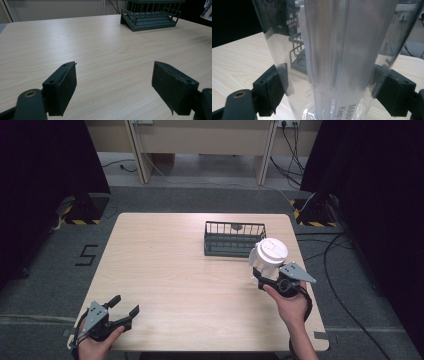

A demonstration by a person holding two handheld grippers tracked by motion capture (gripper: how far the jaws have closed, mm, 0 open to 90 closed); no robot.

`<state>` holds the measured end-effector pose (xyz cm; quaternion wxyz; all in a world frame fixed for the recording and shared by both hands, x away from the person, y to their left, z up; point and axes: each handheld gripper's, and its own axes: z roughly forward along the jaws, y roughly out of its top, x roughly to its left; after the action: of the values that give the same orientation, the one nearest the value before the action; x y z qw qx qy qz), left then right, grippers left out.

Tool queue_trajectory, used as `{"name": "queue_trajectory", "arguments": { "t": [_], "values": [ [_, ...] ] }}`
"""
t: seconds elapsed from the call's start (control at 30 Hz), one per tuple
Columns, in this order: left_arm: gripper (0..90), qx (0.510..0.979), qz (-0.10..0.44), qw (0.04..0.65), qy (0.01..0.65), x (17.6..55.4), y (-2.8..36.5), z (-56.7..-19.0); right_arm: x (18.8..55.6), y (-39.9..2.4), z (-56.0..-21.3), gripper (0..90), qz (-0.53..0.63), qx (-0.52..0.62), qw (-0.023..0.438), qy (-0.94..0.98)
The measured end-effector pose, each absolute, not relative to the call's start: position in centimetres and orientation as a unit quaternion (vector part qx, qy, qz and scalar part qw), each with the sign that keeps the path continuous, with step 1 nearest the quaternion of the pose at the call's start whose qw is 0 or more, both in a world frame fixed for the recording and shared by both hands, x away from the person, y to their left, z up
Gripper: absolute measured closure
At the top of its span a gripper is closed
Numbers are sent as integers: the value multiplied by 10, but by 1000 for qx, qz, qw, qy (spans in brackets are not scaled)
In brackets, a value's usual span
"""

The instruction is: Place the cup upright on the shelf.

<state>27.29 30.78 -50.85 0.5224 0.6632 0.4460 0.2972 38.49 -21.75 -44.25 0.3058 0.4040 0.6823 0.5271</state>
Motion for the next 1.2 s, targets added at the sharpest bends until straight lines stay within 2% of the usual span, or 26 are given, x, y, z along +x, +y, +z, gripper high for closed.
{"name": "queue_trajectory", "arguments": {
  "t": [1.2],
  "values": [
    [197, 664, 297, 524, 443, 273, 307, -508, 433, -192, -410, 185, 534, 397, 319, 675]
  ]
}}
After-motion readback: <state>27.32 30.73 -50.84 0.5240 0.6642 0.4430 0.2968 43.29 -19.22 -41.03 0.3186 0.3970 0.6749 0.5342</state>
